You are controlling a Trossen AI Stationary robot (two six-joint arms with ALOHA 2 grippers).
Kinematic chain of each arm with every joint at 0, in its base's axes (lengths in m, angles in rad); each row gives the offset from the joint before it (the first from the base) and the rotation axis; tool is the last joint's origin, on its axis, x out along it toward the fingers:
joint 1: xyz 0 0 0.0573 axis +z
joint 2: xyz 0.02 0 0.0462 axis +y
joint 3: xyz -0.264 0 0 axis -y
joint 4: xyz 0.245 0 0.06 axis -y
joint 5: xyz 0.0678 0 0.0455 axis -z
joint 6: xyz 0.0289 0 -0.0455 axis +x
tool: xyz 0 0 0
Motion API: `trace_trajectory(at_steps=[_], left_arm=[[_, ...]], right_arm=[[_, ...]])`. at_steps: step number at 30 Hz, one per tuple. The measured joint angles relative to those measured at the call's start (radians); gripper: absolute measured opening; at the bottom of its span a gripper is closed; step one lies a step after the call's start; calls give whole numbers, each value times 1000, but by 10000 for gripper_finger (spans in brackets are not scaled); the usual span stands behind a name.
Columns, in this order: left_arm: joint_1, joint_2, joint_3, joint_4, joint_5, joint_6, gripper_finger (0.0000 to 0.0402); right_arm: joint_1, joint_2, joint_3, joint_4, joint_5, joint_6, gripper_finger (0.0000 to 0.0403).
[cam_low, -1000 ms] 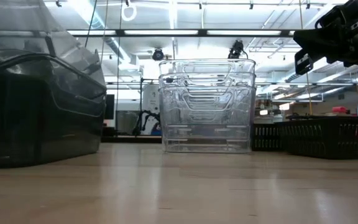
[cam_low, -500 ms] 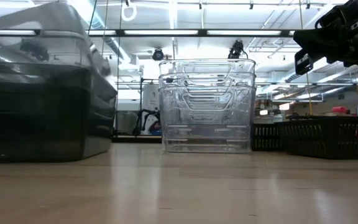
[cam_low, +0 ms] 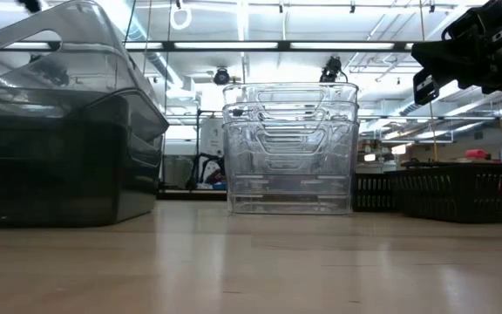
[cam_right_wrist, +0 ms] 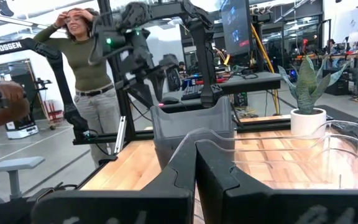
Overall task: Stack baskets by color
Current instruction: Stack the black transparent bin on the black transparent bin
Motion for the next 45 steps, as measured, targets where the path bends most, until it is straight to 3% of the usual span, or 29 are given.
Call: trace_trajectory(at_steps=[7,13,20,26,32,38,45], left_arm=[[-33,0,-66,43,-13,-45,192],[-46,0,-66,85,-74,-54,212],[-90,0,-74,126,-184,-70,192],[-117,-30,-181,214,-226,-104,176],[-99,-109,-304,375,-195,-107,172],[-66,-131,-349,403,-153,-106,169],[-25,-131,-349,424,-141,-98,109]], right_arm=[[0,0,0,0,0,0,14],[0,0,0,0,0,0,14],[0,0,0,0,0,0,14],[0,0,0,0,0,0,14],[0,0,0,0,0,0,14],[0,0,0,0,0,0,14],[0,0,0,0,0,0,14]])
